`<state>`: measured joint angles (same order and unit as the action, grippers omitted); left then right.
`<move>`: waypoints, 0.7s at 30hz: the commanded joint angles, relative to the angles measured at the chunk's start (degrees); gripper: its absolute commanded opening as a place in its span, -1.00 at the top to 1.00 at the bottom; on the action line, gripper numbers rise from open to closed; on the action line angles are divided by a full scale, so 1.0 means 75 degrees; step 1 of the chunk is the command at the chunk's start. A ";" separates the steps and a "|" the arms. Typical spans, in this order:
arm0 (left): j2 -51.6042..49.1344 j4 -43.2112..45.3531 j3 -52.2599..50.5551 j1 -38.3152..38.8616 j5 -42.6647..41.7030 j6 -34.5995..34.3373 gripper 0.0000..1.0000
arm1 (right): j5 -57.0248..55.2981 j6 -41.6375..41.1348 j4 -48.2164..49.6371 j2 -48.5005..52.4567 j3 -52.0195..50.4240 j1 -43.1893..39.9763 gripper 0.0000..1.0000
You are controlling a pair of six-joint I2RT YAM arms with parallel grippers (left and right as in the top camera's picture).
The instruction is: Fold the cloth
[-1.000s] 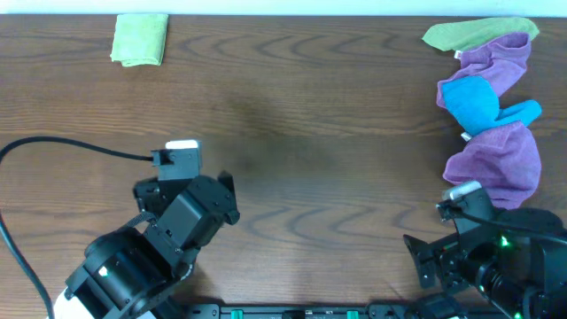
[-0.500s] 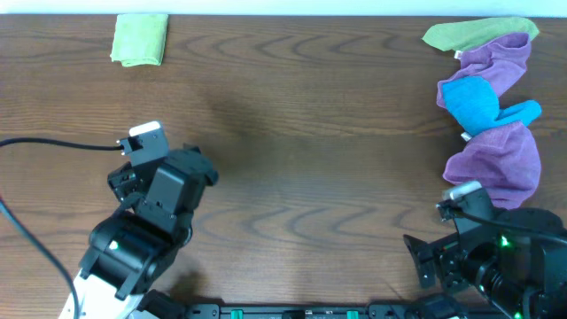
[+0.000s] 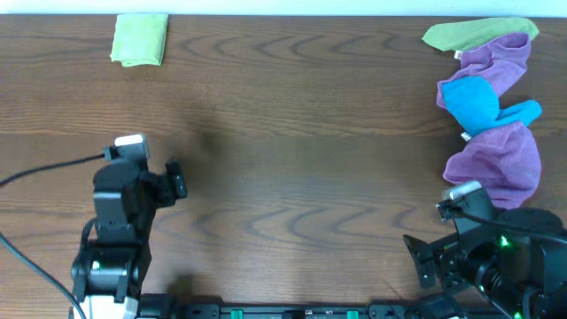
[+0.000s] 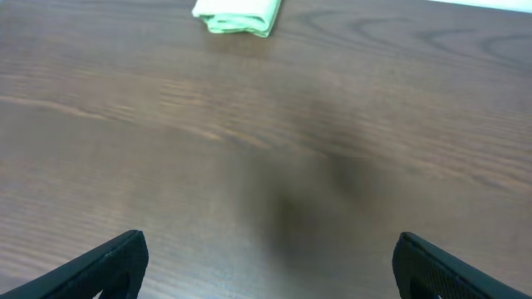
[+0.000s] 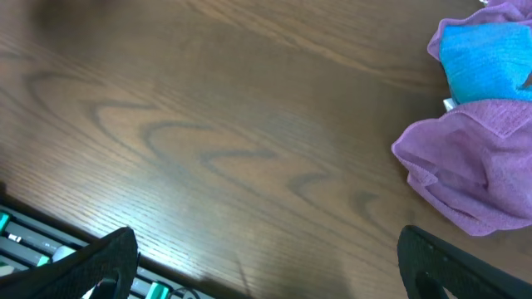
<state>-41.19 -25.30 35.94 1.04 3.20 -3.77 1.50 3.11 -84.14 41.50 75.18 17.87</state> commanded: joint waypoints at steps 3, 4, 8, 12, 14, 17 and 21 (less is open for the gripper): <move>0.1023 0.0519 -0.1125 -0.0379 -0.0766 0.0335 -0.90 | 0.0006 -0.0125 0.0017 -0.0032 -0.0026 0.0073 -0.99; 0.1253 0.0641 -0.1376 -0.0388 -0.0813 0.0335 -0.90 | 0.0006 -0.0125 0.0017 -0.0032 -0.0029 0.0073 -0.98; 0.1923 0.0903 -0.2078 -0.0388 -0.0985 0.0326 -0.91 | 0.0006 -0.0125 0.0017 -0.0032 -0.0029 0.0073 -0.99; 0.2486 0.1055 -0.2579 -0.0385 -0.1040 0.0323 -0.90 | 0.0006 -0.0125 0.0015 -0.0032 -0.0029 0.0073 -0.98; 0.2774 0.1055 -0.2786 -0.0382 -0.1067 0.0291 -0.91 | 0.0006 -0.0125 0.0017 -0.0032 -0.0029 0.0073 -0.98; 0.3203 0.1064 -0.3133 -0.0338 -0.1087 0.0277 -0.90 | 0.0006 -0.0125 0.0017 -0.0032 -0.0029 0.0073 -0.99; 0.3745 0.1131 -0.3561 -0.0300 -0.1166 0.0178 -0.91 | 0.0006 -0.0125 0.0017 -0.0032 -0.0029 0.0073 -0.98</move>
<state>-15.33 -17.34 10.87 -1.39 -4.58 -2.55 1.50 3.11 -84.09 41.50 75.16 17.87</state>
